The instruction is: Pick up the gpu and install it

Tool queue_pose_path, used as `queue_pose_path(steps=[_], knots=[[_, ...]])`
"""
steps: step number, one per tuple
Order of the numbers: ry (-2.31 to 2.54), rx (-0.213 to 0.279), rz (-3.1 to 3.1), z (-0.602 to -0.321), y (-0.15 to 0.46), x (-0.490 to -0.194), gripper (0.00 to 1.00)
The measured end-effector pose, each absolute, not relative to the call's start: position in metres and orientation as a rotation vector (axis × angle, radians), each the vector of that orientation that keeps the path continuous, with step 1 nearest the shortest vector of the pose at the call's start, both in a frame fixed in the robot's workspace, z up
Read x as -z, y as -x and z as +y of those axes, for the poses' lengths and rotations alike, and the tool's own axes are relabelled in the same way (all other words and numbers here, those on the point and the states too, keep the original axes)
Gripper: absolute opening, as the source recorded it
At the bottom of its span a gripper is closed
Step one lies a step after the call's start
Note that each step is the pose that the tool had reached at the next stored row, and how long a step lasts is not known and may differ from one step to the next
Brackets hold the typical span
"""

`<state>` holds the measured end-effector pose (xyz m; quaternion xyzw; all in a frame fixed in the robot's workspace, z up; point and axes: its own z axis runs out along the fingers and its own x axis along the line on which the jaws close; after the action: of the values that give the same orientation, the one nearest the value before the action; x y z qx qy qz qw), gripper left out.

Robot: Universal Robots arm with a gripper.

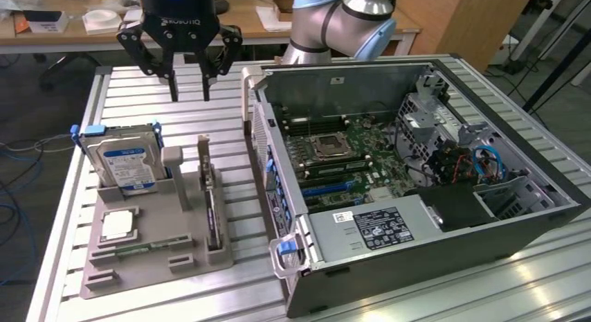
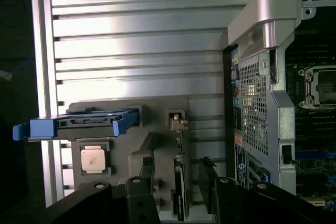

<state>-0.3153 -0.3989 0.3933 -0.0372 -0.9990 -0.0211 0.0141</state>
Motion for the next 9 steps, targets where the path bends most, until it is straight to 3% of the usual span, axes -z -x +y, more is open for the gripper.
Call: queue_pose_path(steps=[9], knots=[[0.116, 0.064, -3.111, -0.417, 0.316, -0.393, 0.47]])
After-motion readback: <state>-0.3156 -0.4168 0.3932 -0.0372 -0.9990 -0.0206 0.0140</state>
